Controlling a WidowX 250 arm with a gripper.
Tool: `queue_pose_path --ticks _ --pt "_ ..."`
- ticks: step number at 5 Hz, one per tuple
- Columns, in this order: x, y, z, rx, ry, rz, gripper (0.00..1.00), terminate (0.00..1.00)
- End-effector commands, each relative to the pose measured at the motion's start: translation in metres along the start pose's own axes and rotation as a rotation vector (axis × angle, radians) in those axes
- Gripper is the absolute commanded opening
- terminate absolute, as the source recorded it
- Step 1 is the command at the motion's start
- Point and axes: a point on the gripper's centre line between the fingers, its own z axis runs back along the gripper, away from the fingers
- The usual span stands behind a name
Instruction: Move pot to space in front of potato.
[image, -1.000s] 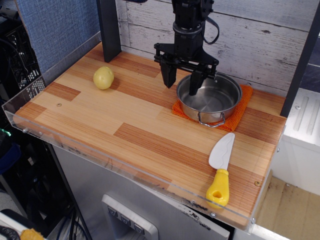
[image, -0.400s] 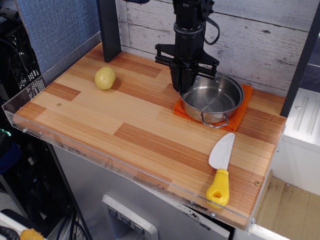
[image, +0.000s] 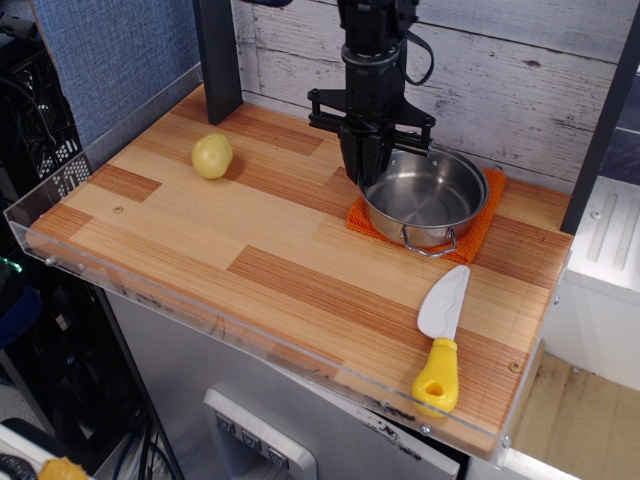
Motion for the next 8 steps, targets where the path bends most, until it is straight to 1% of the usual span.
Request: queue_pose_path --ticks 1,2,3,4,5,6,7,8 --pt "0.012 0.008 0.079 -0.130 -0.135 -0.072 0.00 0.00" --pt "0.003 0.031 0.107 -0.193 -0.158 -0.073 0.00 0.00" --pt "-0.015 0.057 0.116 -0.204 -0.126 -0.057 0.00 0.00" --pt "-0.037 0.088 0.115 -0.177 -0.083 -0.038 0.00 0.00" --pt "-0.067 0.115 0.108 -0.141 -0.036 -0.025 0.00 0.00" --pt "-0.090 0.132 0.100 -0.117 -0.009 0.006 0.00 0.00" --pt "-0.097 0.159 0.090 -0.094 0.001 0.084 0.00 0.00" --pt "-0.096 0.188 0.079 -0.082 0.004 0.153 0.00 0.00"
